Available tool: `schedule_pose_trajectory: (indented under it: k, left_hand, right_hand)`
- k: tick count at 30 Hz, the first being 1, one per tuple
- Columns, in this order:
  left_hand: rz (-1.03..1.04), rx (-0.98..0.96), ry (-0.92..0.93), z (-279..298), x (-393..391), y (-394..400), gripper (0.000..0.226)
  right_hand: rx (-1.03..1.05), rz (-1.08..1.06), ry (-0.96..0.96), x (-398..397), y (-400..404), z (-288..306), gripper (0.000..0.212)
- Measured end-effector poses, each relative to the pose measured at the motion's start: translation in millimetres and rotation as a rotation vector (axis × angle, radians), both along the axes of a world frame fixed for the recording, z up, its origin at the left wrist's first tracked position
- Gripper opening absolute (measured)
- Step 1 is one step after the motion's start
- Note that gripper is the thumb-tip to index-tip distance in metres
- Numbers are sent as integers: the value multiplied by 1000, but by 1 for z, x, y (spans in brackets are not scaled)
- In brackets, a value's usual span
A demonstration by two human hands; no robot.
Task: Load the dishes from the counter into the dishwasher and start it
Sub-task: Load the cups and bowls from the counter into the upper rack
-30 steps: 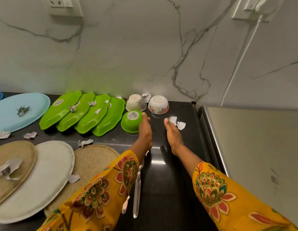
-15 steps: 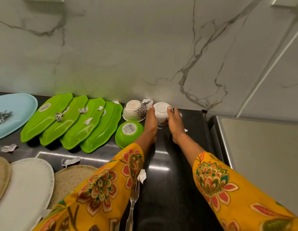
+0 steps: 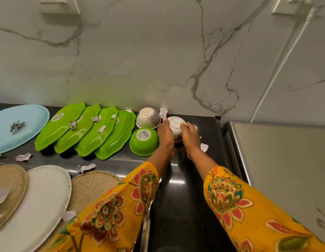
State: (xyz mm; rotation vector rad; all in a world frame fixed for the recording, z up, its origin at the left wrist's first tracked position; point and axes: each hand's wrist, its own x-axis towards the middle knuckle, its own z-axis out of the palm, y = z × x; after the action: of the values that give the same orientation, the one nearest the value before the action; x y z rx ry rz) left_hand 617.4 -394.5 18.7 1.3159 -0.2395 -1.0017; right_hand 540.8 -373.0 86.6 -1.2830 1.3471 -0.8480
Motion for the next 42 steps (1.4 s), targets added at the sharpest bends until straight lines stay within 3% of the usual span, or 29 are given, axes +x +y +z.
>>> schedule_pose_trajectory:
  k: [6,13,19,22,27,34,42]
  left_hand:
    - [-37,-10,-44,20,-13,43,93]
    - [-111,-7,54,47,-31,111,97]
    - [-113,-20,39,99,-61,202,46]
    - [-176,-2,9,105,-73,241,33]
    - [-245,-3,21,102,-95,304,41]
    - [-297,-7,13,90,-135,386,33]
    - [-364,0,-62,79,-185,436,37]
  right_hand:
    - [-45,-44,-45,-20,41,12,27]
    - [-65,-65,-62,-41,98,17,27]
    - [-89,-126,-11,-64,153,19,38]
    - [-121,-140,6,-79,189,19,46]
    - [-165,-174,69,-104,254,16,45]
    - [-178,-274,61,-143,347,16,31]
    - [-169,-425,80,-200,413,24,30]
